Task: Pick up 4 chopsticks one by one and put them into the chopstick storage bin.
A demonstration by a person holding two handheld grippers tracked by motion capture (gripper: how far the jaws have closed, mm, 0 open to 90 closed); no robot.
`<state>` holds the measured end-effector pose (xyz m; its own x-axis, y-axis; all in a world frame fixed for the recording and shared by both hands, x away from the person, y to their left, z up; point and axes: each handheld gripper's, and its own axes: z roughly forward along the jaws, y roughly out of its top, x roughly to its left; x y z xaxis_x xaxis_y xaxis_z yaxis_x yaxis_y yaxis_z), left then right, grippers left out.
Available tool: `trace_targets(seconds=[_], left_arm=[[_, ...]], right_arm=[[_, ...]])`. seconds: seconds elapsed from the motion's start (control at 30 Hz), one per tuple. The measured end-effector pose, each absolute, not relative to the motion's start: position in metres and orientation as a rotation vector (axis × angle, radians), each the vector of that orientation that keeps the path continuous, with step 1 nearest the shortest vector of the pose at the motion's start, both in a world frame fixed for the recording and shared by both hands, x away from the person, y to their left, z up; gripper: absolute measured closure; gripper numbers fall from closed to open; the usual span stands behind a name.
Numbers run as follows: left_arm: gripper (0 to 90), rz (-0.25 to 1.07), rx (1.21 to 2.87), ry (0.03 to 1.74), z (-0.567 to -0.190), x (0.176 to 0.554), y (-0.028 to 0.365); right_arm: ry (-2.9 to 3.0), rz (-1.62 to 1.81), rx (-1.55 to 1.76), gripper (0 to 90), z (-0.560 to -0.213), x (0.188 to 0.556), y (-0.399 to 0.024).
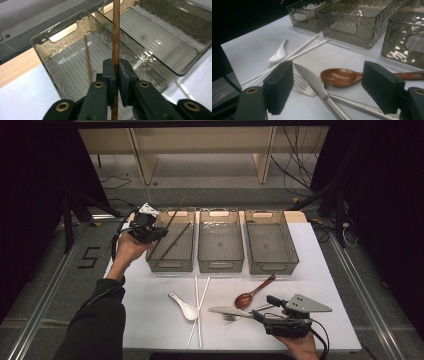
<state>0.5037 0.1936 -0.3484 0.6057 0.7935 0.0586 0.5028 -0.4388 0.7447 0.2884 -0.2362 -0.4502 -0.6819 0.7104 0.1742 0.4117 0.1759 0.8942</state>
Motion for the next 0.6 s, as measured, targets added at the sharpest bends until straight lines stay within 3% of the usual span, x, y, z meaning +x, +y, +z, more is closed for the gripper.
trace_targets(seconds=[0.6], left_arm=[[83.9,0.518,2.043,1.113,-0.364,0.531,0.204]], right_arm=[[2.179,1.514,1.071,26.6,-0.45,0.288,-0.236]])
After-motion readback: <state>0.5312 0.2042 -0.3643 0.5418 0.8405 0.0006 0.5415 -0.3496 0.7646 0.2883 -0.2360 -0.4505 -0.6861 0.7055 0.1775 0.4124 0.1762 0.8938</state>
